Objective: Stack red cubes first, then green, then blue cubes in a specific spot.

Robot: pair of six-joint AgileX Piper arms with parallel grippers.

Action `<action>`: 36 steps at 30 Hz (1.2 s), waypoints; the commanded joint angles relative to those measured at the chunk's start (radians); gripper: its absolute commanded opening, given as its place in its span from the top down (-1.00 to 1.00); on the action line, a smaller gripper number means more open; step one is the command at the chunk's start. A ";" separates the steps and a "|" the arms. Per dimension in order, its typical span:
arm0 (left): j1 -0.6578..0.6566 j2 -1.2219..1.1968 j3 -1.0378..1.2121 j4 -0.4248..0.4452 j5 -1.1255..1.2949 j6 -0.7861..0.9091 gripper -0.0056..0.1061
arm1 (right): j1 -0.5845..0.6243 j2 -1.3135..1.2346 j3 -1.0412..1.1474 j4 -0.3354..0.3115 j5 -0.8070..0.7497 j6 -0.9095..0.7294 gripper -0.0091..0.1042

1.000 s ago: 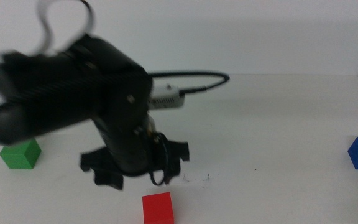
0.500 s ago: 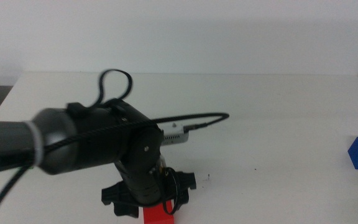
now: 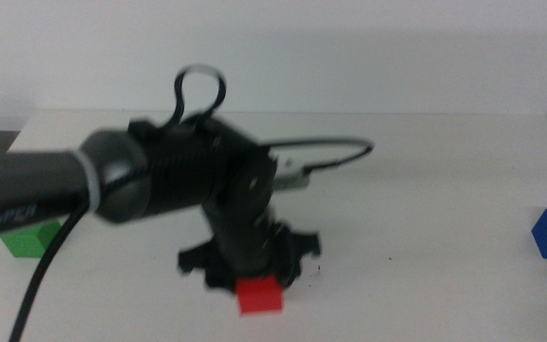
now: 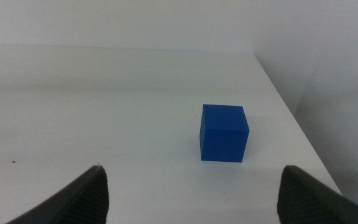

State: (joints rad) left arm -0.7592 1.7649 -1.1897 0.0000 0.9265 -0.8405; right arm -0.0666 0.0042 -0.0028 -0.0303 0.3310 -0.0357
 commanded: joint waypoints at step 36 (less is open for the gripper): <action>0.043 0.393 -0.500 -0.031 0.105 0.167 -0.18 | -0.004 -0.004 0.003 -0.007 -0.016 -0.003 -0.80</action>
State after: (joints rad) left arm -0.7190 2.1598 -1.6821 -0.0240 1.0352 -0.6608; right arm -0.0666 0.0042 -0.0028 -0.0303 0.3310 -0.0357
